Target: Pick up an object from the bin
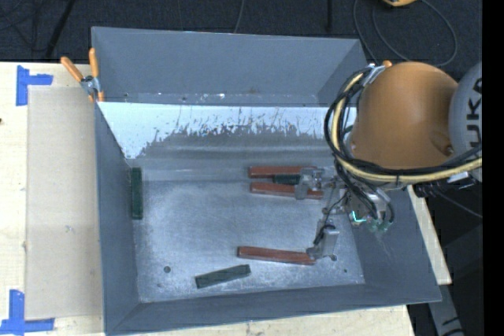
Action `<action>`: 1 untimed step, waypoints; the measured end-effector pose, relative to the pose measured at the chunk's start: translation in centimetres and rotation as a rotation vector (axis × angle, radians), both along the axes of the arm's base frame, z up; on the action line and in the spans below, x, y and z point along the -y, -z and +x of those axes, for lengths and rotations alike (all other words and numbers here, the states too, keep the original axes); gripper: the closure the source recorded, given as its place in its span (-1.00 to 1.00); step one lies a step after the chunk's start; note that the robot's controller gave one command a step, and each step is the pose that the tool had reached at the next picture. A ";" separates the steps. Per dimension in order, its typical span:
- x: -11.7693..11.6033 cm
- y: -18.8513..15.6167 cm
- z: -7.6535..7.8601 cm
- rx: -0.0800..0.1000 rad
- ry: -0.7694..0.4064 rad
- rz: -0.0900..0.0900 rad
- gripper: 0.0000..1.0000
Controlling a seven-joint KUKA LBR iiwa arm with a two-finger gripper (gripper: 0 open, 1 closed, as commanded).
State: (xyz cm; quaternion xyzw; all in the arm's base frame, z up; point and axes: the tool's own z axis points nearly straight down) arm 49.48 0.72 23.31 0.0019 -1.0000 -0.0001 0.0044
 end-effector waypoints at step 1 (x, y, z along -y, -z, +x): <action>0.0 -0.3 0.1 0.007 0.000 0.000 -1.00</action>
Offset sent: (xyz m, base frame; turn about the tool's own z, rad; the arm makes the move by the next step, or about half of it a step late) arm 0.0048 0.0308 -0.1480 -0.1914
